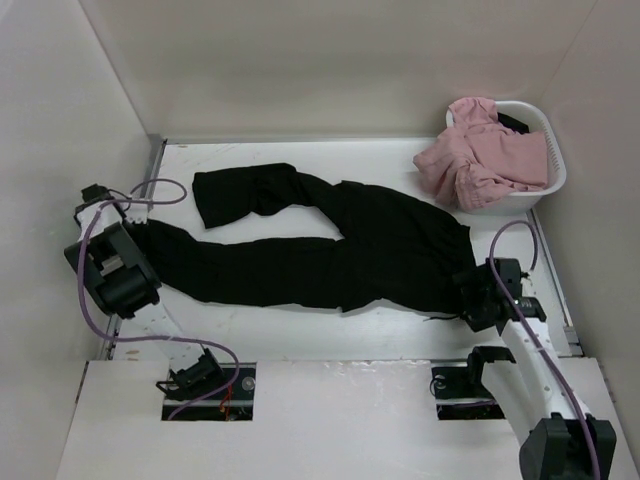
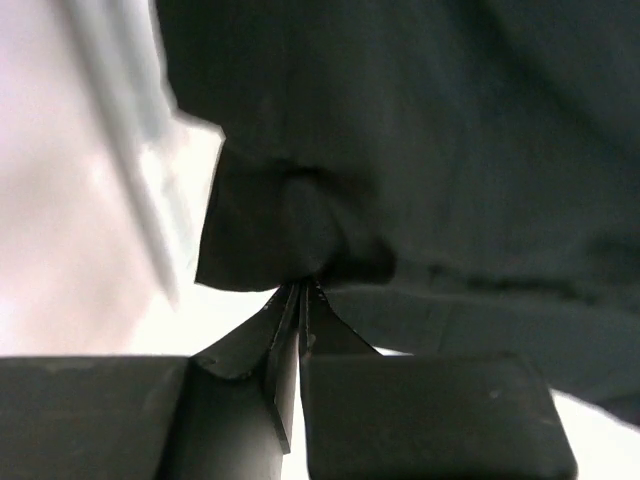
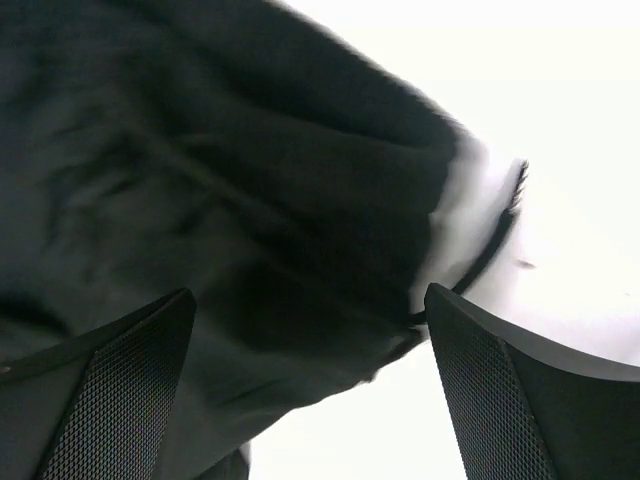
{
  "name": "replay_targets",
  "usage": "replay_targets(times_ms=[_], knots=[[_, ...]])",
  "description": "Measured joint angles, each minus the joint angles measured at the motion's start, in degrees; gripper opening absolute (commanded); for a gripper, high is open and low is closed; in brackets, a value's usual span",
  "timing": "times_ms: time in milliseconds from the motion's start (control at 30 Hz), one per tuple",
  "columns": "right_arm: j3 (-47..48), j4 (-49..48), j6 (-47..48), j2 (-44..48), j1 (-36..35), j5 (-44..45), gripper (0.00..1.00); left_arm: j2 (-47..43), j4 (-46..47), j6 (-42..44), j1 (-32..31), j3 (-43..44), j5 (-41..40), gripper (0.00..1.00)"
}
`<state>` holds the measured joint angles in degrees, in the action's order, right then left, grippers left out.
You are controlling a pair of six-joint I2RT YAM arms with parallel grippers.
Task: Fold and stack the trousers
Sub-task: Flatten the trousers out
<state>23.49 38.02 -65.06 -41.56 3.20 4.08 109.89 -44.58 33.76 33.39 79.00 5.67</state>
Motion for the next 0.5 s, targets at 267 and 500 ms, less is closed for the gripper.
replay_targets(times_ms=[267,500], knots=[[-1.84,-6.21,-7.76,-10.45,-4.09,4.35,0.00,-17.70,-10.49,14.75,5.14,-1.81,-7.67,0.01],[7.80,-2.93,0.24,-6.36,-1.55,4.96,0.00,-14.27,-20.52,18.32,5.25,12.59,-8.11,0.03]])
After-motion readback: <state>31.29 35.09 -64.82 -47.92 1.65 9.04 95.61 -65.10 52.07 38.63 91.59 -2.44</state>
